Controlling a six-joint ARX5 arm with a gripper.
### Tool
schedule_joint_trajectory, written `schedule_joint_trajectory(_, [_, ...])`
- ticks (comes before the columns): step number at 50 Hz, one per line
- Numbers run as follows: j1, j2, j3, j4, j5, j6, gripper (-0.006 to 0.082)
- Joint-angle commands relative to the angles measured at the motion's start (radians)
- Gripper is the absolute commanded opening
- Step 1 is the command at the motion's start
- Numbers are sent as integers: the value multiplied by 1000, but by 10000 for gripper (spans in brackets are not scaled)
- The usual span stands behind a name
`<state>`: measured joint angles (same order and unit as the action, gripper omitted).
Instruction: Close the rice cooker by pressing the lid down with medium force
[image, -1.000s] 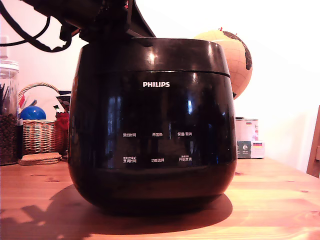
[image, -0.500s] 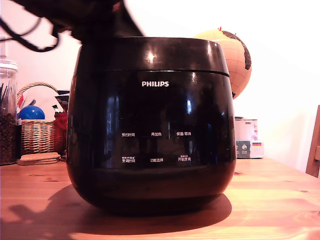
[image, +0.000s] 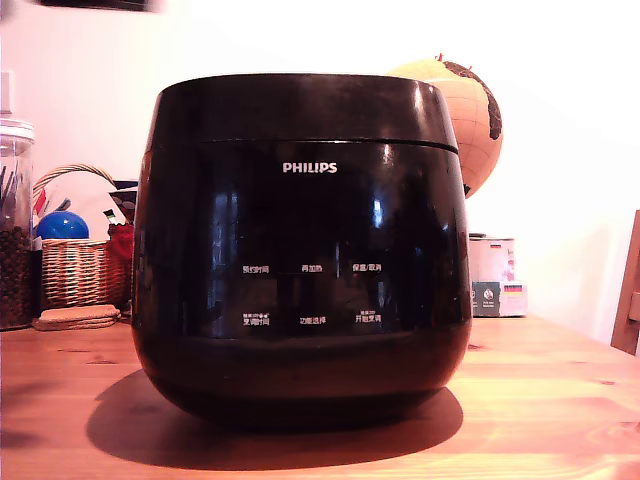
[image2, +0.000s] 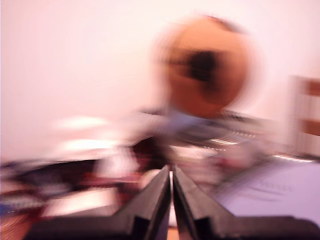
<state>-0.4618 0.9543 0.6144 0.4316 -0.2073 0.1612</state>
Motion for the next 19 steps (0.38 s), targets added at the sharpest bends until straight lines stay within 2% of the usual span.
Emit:
schedule_joint_trajectory(1, [45,-8,0,2,-13,5,-20])
schedule_joint_trajectory(12, [198,-26,0,3,-48,5,-19])
schedule_joint_trajectory(19, [240,-26,0,2,-48,4,-19])
